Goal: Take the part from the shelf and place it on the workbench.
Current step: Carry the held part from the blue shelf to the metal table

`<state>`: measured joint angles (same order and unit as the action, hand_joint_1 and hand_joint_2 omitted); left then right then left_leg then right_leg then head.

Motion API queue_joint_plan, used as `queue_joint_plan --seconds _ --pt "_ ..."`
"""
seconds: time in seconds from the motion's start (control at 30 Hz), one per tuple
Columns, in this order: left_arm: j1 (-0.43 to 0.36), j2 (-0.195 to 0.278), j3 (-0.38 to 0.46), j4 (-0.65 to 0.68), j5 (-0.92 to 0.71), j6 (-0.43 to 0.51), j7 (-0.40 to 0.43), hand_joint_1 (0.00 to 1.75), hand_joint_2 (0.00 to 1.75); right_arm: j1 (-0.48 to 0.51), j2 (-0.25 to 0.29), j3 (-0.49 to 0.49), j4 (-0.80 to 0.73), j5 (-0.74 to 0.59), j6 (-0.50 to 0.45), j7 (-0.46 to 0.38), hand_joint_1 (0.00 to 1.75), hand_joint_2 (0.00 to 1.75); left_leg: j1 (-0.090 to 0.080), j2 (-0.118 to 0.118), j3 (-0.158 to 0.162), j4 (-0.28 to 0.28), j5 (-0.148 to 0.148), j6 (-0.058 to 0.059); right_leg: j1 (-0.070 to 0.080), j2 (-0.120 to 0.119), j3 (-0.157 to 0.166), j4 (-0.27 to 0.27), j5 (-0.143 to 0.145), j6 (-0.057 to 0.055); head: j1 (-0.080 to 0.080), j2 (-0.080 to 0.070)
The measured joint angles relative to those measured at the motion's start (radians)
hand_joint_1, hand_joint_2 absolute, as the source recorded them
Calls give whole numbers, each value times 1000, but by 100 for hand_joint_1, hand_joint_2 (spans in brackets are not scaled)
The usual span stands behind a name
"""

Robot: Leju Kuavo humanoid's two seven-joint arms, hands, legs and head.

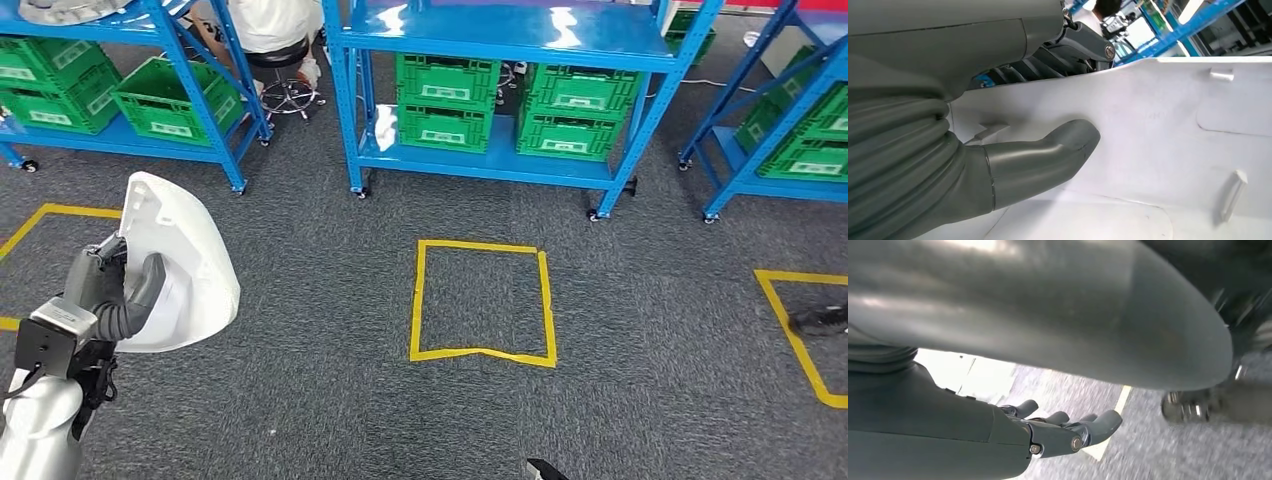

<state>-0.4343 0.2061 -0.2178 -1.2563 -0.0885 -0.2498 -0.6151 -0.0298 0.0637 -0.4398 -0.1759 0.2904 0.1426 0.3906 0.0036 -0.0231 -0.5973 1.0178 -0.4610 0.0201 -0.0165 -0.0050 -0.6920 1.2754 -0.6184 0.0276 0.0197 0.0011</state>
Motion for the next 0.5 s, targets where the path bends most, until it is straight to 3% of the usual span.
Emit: queue_joint_plan --seconds 0.03,0.07,0.1,0.17,0.23,0.3,0.33,0.4,0.43,0.5 --pt "4 -2 0 -1 -5 0 1 175 175 1 0 0 0 2 1 0 0 0 -2 -14 -3 2 1 1 1 3 -18 36 -6 -1 0 0" --pt "8 -2 1 -2 -8 1 2 175 175 1 0 0 0 3 1 1 0 0 -3 -29 -6 5 2 1 2 5 -17 32 8 -4 0 0" --pt "12 -3 3 -4 -10 2 2 175 175 1 0 1 0 5 1 1 0 0 -3 -44 -9 8 3 0 2 10 3 -8 37 -7 0 0" --pt "21 -2 12 -13 -11 5 0 175 175 -1 0 2 0 10 2 0 0 0 -4 -71 -13 16 2 -5 0 50 72 -146 97 -14 0 0" --pt "36 0 25 -26 -12 8 -4 175 175 -3 -1 2 0 14 2 -4 0 0 -4 -92 -19 19 3 -16 0 81 112 -226 114 -20 0 0" --pt "58 4 37 -41 -13 9 -6 175 175 -4 -2 2 0 17 0 -6 0 0 -2 -114 -24 15 9 -31 2 66 115 -235 114 -29 0 0" --pt "69 6 43 -49 -14 10 -6 175 175 -5 -2 2 0 19 0 -5 0 0 -1 -108 -27 16 10 -36 2 53 118 -240 117 -35 0 0" --pt "83 7 53 -64 -19 10 -4 175 175 -7 -2 2 0 22 0 -3 0 0 -2 -58 -49 55 -16 -43 0 26 122 -250 123 -49 -5 0" --pt "88 7 57 -71 -23 11 -2 175 175 -6 -2 2 0 23 1 -4 0 0 -2 -24 -72 103 -44 -46 1 12 123 -252 124 -53 -8 0" --pt "102 6 60 -83 -29 13 3 175 175 -4 -3 2 0 27 1 -4 0 0 2 6 -131 229 -103 -54 3 -16 123 -253 122 -57 -11 0"
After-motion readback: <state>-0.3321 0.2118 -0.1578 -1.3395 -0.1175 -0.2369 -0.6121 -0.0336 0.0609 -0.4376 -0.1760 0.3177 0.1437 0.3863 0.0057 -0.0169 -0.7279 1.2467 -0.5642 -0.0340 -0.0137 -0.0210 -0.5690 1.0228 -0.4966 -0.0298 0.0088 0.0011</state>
